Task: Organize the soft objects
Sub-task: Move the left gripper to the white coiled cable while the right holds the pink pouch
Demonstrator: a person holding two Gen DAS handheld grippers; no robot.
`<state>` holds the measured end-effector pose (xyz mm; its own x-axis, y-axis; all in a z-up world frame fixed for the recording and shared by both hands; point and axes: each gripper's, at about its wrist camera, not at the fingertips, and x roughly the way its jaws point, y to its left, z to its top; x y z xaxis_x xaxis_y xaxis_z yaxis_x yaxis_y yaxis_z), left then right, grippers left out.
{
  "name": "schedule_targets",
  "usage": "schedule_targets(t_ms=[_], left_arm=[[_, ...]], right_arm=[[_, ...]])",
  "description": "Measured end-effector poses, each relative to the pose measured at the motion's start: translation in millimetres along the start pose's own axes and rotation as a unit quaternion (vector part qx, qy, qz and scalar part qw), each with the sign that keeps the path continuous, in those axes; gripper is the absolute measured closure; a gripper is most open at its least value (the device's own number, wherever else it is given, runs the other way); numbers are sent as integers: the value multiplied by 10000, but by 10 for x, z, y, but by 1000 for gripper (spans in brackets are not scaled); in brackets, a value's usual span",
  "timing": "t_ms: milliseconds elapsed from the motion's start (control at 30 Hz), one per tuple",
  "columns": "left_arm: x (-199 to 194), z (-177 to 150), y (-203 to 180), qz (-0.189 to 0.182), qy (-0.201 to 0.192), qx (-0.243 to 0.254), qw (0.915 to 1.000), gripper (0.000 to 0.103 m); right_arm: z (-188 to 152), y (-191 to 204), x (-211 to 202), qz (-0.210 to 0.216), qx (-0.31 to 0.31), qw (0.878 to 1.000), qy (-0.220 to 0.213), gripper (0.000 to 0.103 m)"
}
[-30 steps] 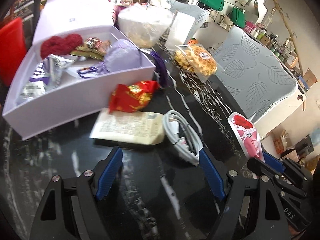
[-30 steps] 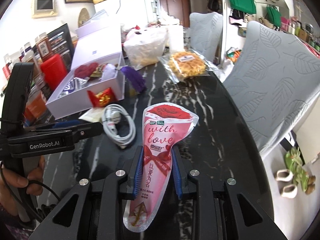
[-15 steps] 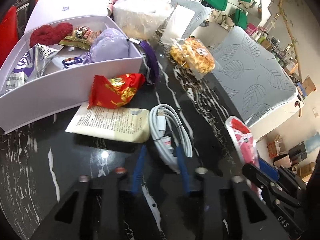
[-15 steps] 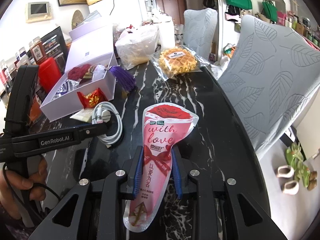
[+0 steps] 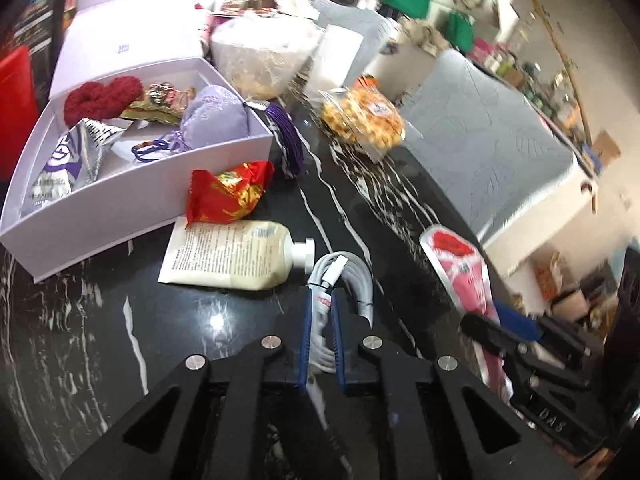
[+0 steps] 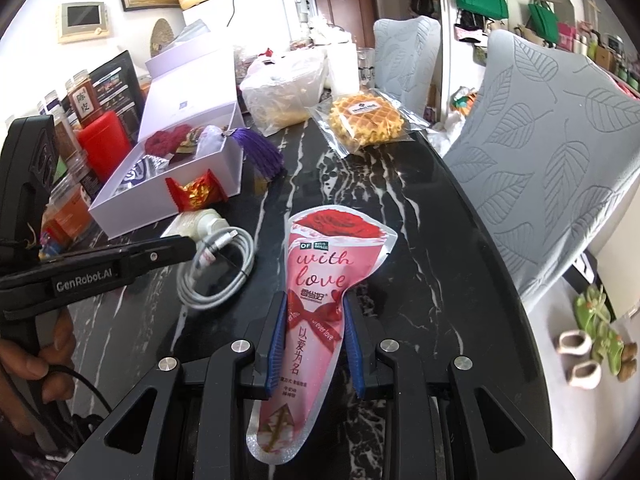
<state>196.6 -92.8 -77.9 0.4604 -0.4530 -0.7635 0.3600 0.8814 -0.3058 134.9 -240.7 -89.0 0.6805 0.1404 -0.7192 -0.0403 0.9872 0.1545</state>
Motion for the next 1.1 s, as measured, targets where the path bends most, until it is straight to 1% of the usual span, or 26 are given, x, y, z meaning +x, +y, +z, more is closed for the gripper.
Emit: schedule_targets(t_ms=[133, 233, 300, 333, 433, 500, 533, 600, 633, 667, 700, 733, 767, 833, 933, 1000, 1100], left_arm=[[27, -38, -10, 29, 134, 142, 9998, 93], [94, -56, 19, -61, 287, -41, 9996, 93], [144, -67, 15, -50, 349, -20, 9994, 93], [147, -70, -5, 47, 275, 77, 9996, 93], [203, -69, -100, 486, 282, 503, 9972, 93], [232, -67, -146, 598, 312, 738, 9950, 92], [238, -67, -154, 596, 318, 780, 9947, 90], [234, -74, -159, 482, 331, 791, 9952, 79], [233, -79, -162, 424, 354, 801, 9953, 77], [224, -85, -169, 390, 359, 828, 9952, 68], [215, -98, -191, 380, 367, 857, 9949, 43], [213, -107, -210, 356, 391, 875, 9948, 24], [219, -119, -217, 319, 437, 883, 9946, 0], [233, -136, -233, 313, 416, 888, 9947, 0], [254, -158, -236, 445, 417, 952, 9936, 0], [266, -161, -203, 374, 484, 878, 9943, 0], [159, -148, -145, 177, 319, 679, 9970, 0]], right_arm=[[-29, 51, 2, 41, -31, 10000, 2, 76], [-50, 64, -9, 48, -38, 10000, 0, 76], [-66, 57, -25, 48, -20, 10000, 0, 76], [-72, 52, -30, 36, -12, 10000, -2, 76], [-85, 39, -42, 3, 9, 10000, -8, 76], [-88, 31, -50, 6, 27, 10000, -13, 76], [-88, 27, -53, 7, 36, 10000, -16, 76], [-90, 25, -57, 18, 46, 10000, -17, 76], [-88, 26, -59, 22, 45, 10000, -23, 76], [-89, 24, -63, 25, 46, 10000, -29, 76], [-90, 23, -66, 27, 47, 10000, -33, 76], [-92, 21, -70, 28, 49, 10000, -38, 76], [-93, 20, -75, 28, 52, 10000, -45, 76], [-98, 18, -88, 22, 52, 10000, -57, 76], [-103, 17, -95, -2, 53, 10000, -67, 76], [-113, 14, -98, -4, 61, 10000, -65, 76], [-120, 18, -112, 0, 72, 9999, -82, 76]])
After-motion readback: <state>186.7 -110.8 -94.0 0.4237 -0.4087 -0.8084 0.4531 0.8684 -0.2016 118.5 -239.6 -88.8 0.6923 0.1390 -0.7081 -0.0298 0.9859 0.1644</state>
